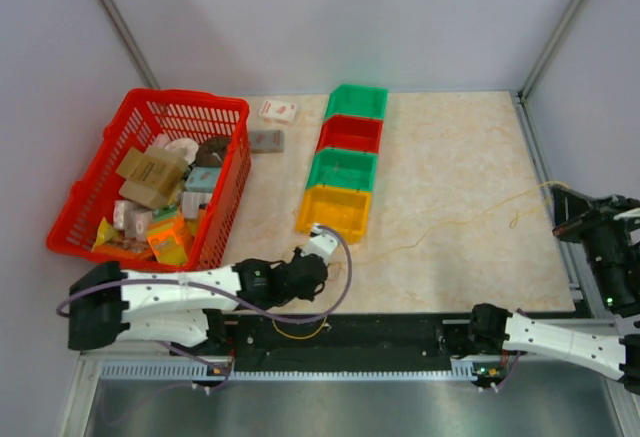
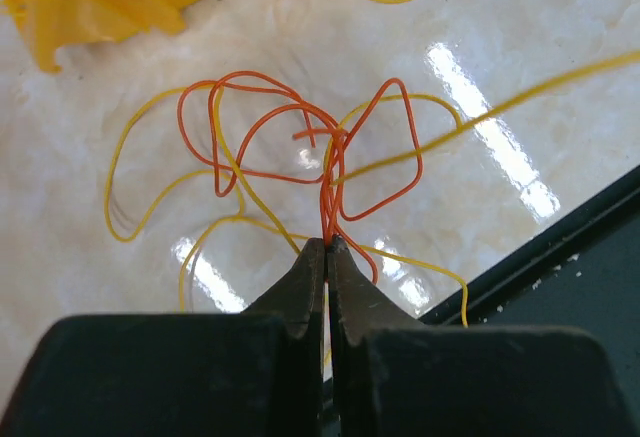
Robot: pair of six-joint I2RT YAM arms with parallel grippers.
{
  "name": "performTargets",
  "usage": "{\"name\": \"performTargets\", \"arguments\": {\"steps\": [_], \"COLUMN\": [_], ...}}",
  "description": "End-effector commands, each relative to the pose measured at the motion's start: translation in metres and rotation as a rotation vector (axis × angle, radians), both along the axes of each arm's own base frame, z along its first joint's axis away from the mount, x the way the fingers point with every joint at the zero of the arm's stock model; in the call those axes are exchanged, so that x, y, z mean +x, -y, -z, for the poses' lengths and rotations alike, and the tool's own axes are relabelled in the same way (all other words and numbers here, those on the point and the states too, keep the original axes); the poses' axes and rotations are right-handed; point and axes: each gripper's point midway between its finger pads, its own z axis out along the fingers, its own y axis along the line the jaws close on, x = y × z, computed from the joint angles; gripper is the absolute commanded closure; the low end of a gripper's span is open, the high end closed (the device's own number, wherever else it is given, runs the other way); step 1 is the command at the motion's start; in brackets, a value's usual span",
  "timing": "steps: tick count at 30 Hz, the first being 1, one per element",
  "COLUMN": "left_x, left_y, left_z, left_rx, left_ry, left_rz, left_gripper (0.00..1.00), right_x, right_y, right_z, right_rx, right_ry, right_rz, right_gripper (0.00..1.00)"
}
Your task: Untangle the cables
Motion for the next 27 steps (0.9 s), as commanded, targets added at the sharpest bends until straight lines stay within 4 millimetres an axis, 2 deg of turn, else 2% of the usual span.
{"name": "performTargets", "arguments": {"steps": [1, 4, 6, 10, 14, 15, 17, 20, 23, 25, 27], "left_x": [-0.005, 0.002, 0.006, 0.018, 0.024, 0.025, 0.025, 0.026, 0.023, 0.021, 0.02], "left_y": [-0.022, -0.037, -0.042, -0.062, -0.075, -0.075, -0.075, -0.072, -0.06, -0.056, -0.055], "left_z": [-0.019, -0.028, -0.031, -0.026, -0.01, -0.007, 0.0, 0.001, -0.005, -0.007, -0.008], "left_rx": [-0.134, -0.193, -0.229, -0.233, -0.251, -0.265, -0.285, -0.304, -0.328, -0.334, -0.341], "left_ry": [-0.005, 0.014, 0.015, 0.017, -0.044, -0.058, -0.072, -0.07, -0.085, -0.097, -0.099], "left_rz": [-0.081, -0.164, -0.198, -0.336, -0.433, -0.441, -0.441, -0.439, -0.375, -0.351, -0.346], "left_gripper": [1.0, 1.0, 1.0, 1.0, 1.0, 1.0, 1.0, 1.0, 1.0, 1.0, 1.0], "right_x": [-0.01, -0.018, -0.022, -0.028, -0.039, -0.039, -0.044, -0.045, -0.039, -0.028, -0.018], "right_y": [0.053, 0.064, 0.063, 0.044, 0.03, 0.018, 0.007, -0.015, -0.054, -0.08, -0.098], "right_z": [-0.032, -0.052, -0.069, -0.106, -0.163, -0.181, -0.214, -0.249, -0.252, -0.236, -0.219], "right_rx": [0.085, 0.137, 0.162, 0.186, 0.229, 0.216, 0.23, 0.191, 0.146, 0.096, 0.062], "right_ry": [0.061, 0.126, 0.173, 0.238, 0.338, 0.365, 0.413, 0.459, 0.447, 0.401, 0.369], "right_rz": [0.094, 0.036, -0.02, -0.143, -0.26, -0.292, -0.344, -0.393, -0.456, -0.46, -0.44], "right_gripper": [1.0, 1.0, 1.0, 1.0, 1.0, 1.0, 1.0, 1.0, 1.0, 1.0, 1.0]}}
